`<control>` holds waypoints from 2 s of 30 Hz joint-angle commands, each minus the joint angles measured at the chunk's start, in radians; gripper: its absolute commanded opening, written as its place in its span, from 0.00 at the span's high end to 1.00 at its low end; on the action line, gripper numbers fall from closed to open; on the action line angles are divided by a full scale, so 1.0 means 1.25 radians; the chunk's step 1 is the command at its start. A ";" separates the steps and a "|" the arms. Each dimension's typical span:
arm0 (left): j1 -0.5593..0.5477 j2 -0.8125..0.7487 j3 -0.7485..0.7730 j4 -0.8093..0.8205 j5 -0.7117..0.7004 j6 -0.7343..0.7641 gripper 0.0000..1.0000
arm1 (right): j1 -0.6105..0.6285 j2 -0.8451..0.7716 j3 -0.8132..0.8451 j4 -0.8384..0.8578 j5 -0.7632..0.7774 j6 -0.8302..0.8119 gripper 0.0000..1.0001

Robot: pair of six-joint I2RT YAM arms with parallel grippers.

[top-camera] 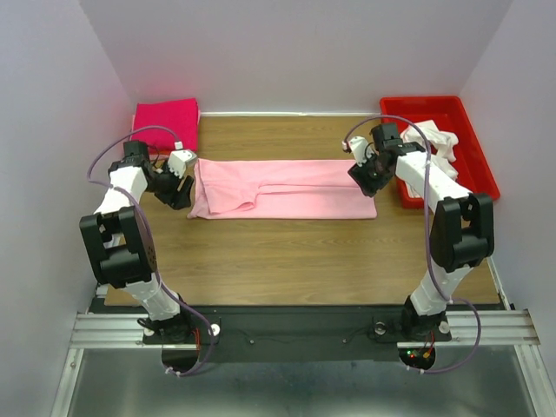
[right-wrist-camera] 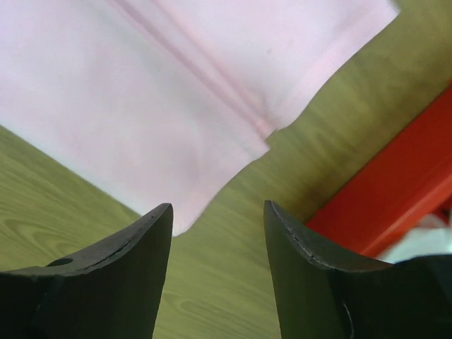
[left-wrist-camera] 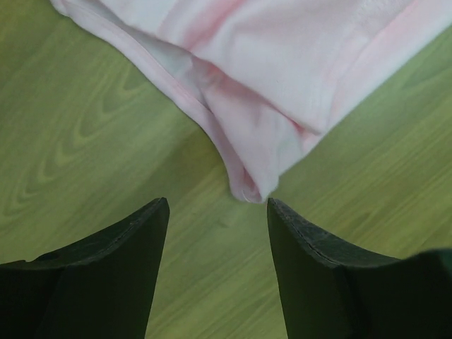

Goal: Fold and stack the t-shirts
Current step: Fold the tshirt

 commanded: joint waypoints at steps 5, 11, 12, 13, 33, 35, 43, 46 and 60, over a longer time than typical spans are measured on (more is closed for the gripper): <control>0.008 -0.050 -0.100 -0.009 0.070 0.039 0.28 | -0.037 0.010 -0.052 -0.026 -0.087 0.141 0.40; 0.009 0.000 -0.095 -0.004 0.076 0.062 0.28 | -0.055 0.036 -0.059 -0.027 -0.085 0.145 0.40; 0.008 0.006 -0.095 0.000 0.076 0.064 0.28 | -0.058 0.040 -0.063 -0.027 -0.085 0.142 0.40; 0.008 0.012 -0.097 0.002 0.074 0.066 0.30 | -0.058 0.046 -0.068 -0.027 -0.085 0.138 0.40; 0.022 0.030 -0.163 -0.064 -0.007 0.148 1.00 | -0.058 0.112 -0.109 -0.025 -0.006 0.100 0.88; 0.031 0.016 -0.185 -0.071 -0.015 0.163 1.00 | -0.058 0.096 -0.139 -0.030 -0.001 0.088 0.92; 0.038 -0.055 -0.244 -0.121 -0.061 0.212 0.77 | -0.057 -0.005 -0.191 -0.123 -0.016 0.040 0.65; 0.053 -0.114 -0.224 -0.186 -0.022 0.251 0.60 | -0.058 -0.062 -0.149 -0.150 -0.070 0.041 0.41; 0.046 -0.168 -0.213 -0.192 0.189 0.106 0.52 | 0.061 -0.047 0.044 0.011 -0.503 0.453 0.46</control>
